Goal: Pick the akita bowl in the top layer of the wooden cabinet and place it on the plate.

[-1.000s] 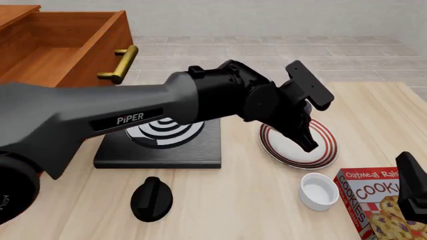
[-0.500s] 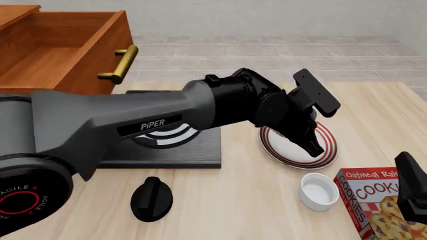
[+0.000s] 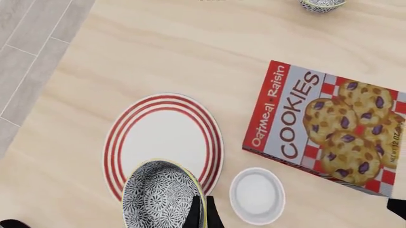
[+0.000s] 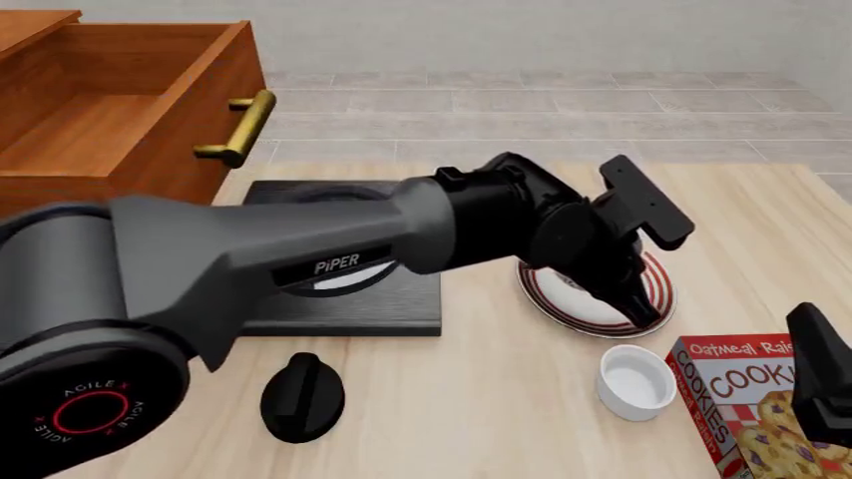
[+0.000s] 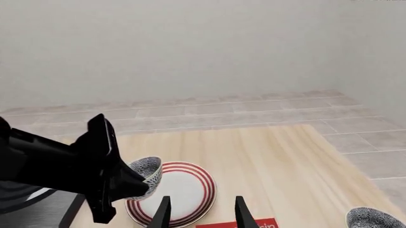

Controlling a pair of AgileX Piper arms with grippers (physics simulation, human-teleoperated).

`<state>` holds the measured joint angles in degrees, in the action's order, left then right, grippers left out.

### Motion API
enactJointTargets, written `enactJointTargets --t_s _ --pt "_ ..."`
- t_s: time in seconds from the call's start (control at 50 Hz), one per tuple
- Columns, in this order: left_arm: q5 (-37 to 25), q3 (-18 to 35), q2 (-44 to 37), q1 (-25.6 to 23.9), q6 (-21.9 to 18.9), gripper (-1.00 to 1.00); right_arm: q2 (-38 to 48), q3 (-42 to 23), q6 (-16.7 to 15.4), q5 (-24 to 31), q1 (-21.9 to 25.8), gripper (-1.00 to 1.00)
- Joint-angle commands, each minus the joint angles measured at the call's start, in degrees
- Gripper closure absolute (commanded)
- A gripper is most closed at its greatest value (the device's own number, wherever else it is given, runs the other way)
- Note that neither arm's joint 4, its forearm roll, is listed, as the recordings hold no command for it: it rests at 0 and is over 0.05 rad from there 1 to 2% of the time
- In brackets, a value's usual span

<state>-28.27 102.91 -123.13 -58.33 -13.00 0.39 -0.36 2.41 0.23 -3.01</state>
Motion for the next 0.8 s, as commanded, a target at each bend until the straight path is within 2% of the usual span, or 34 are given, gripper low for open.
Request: enactJointTargets --t_s 0.02,0.52,0.8 --pt "-0.88 2.55 -1.14 -0.45 1.3 1.0 -0.1 -0.01 -0.31 -0.05 0.22 -1.0" --pt "-5.3 14.56 -8.92 -1.93 7.32 1.0 0.16 -0.01 -0.46 0.03 0.27 -1.0" --pt "-4.87 14.84 -11.19 -0.55 6.84 1.0 0.32 0.0 -0.31 0.01 0.25 -1.0"
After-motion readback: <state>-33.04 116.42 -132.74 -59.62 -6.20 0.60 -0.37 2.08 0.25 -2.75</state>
